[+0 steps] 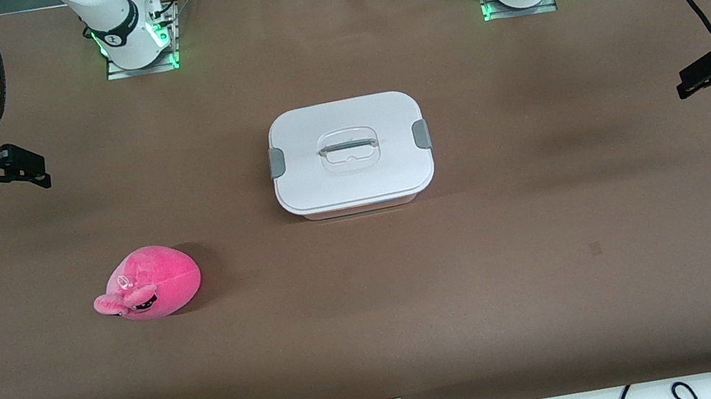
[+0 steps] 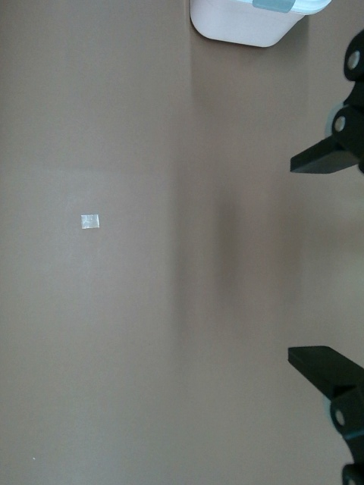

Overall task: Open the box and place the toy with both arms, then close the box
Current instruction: 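Move the left gripper over the white box lid handle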

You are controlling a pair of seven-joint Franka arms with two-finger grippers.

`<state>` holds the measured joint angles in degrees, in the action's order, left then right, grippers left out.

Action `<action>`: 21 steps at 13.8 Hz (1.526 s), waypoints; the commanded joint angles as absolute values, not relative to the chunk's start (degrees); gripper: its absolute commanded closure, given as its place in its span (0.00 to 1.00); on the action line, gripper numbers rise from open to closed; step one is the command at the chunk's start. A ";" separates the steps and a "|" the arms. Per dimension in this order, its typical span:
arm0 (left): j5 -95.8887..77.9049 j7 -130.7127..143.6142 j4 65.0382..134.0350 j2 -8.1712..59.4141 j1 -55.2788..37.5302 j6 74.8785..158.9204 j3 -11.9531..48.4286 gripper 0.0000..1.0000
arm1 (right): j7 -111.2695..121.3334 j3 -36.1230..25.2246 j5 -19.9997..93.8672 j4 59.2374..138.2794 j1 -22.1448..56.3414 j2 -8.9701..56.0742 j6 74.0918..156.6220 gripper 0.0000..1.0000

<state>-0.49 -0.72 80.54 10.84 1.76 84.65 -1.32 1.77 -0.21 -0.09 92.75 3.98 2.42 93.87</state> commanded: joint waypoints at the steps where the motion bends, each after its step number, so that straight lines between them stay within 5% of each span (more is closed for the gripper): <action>1: -1.14 -0.61 78.66 11.69 1.76 84.02 -1.50 0.00 | 1.14 -0.09 -0.44 91.76 3.78 2.64 93.78 0.00; 11: -1.05 -1.05 78.40 12.92 -2.19 84.02 0.44 0.00 | 1.14 0.09 0.00 91.84 3.87 2.64 94.48 0.00; 21: -2.11 -1.41 77.96 17.22 -26.69 84.81 1.23 0.00 | 1.32 -0.09 0.00 91.67 3.87 2.99 96.32 0.00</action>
